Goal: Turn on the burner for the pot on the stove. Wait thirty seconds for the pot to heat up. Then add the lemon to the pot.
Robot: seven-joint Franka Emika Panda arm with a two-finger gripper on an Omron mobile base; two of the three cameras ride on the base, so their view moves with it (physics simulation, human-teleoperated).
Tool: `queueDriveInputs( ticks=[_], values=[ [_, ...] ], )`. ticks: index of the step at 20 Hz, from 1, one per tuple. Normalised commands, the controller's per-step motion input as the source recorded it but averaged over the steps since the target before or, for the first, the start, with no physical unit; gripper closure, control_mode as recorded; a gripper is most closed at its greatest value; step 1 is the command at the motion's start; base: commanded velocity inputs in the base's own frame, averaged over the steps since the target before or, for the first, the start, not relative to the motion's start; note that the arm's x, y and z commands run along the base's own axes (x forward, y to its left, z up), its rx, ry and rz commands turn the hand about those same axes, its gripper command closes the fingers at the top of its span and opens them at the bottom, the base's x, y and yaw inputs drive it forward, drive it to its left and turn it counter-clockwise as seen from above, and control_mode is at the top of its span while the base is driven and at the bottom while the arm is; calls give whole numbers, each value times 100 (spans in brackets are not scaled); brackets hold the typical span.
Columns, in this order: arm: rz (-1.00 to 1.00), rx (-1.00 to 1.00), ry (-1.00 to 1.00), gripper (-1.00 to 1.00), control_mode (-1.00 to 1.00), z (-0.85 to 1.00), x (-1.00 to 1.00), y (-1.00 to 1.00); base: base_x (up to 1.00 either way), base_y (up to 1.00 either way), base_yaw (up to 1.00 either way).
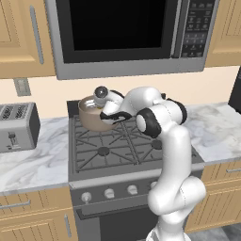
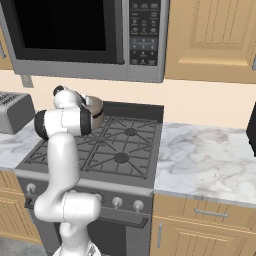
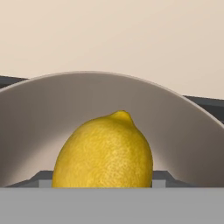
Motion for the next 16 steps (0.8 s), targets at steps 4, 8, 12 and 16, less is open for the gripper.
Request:
queueDriveInputs(
  ticks=[4,8,12,16],
  values=[
    [0,0,0,100,-100,0,0,0,0,0,0],
    [0,0,0,100,-100,0,0,0,0,0,0],
    [0,0,0,100,-100,0,0,0,0,0,0],
    [0,0,0,100,-100,0,0,0,0,0,0]
  ],
)
